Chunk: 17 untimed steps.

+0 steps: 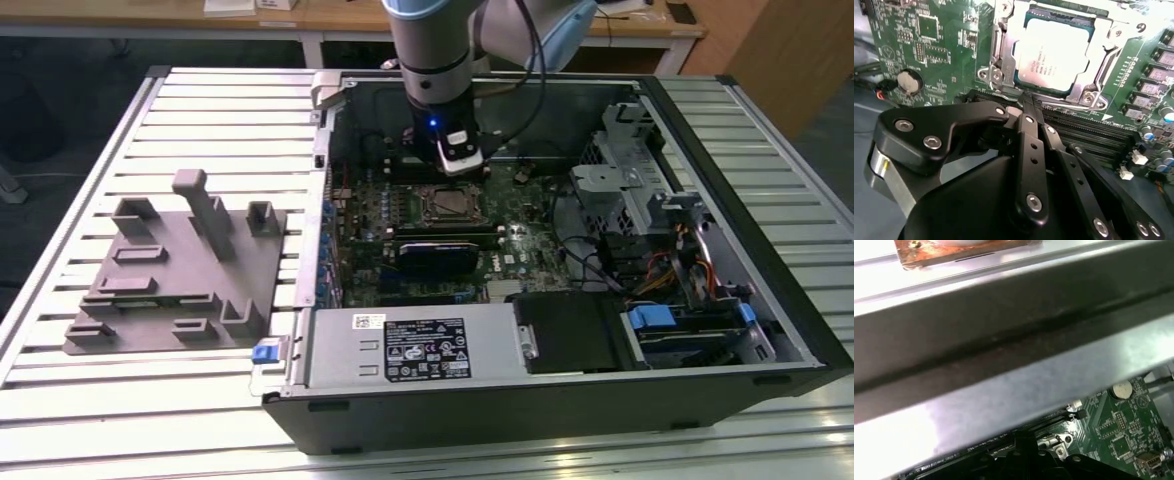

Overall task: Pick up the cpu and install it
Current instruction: 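Install the first cpu locking lever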

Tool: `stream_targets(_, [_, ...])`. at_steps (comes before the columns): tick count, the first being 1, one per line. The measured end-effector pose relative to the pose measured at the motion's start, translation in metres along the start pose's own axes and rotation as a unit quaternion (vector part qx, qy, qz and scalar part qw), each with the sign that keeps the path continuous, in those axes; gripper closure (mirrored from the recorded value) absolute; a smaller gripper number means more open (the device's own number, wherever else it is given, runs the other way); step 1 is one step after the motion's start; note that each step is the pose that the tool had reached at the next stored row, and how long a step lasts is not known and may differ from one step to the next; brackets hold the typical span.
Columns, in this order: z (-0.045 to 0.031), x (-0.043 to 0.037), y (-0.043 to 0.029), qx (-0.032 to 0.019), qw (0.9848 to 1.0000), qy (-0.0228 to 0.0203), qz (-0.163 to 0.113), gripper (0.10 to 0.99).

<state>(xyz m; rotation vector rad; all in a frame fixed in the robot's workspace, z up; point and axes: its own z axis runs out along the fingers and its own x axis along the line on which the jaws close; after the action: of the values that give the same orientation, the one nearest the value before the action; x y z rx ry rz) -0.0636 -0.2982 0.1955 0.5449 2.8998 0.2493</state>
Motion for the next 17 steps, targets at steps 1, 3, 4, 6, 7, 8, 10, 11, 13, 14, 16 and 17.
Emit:
stream_targets(1, [0.0005, 0.0001, -0.0002, 0.0006, 1.0, -0.0007, 0.004, 0.98])
stream_targets(3, [0.0012, 0.0002, -0.0003, 0.0015, 1.0, -0.0019, 0.009, 0.98])
stream_targets(4, [0.0016, 0.0002, -0.0004, 0.0017, 0.9999, -0.0024, 0.011, 0.98])
stream_targets(6, [0.0024, 0.0002, -0.0003, 0.002, 0.9999, -0.0032, 0.015, 0.98])
stream_targets(7, [0.0025, 0.0002, -0.0004, 0.0024, 0.9998, -0.0035, 0.017, 0.98])
stream_targets(8, [0.0026, 0.0002, -0.0005, 0.0027, 0.9998, -0.0036, 0.018, 0.98])
stream_targets(10, [0.0027, 0.0002, -0.0006, 0.0024, 0.9998, -0.0036, 0.018, 0.98])
stream_targets(11, [0.0027, 0.0003, -0.0006, 0.0013, 0.9998, -0.0032, 0.018, 0.98])
stream_targets(13, [0.0022, 0.0002, -0.0003, 0.0004, 0.9998, -0.003, 0.018, 0.98])
stream_targets(14, [0.0013, 0.0, 0.0, 0.0, 0.9998, -0.0031, 0.018, 0.98])
stream_targets(16, [-0.002, -0.0005, 0.0005, 0.0004, 0.9998, -0.0029, 0.018, 0.98])
stream_targets(17, [-0.0038, -0.0008, 0.0009, 0.0004, 0.9998, -0.0029, 0.018, 0.98])
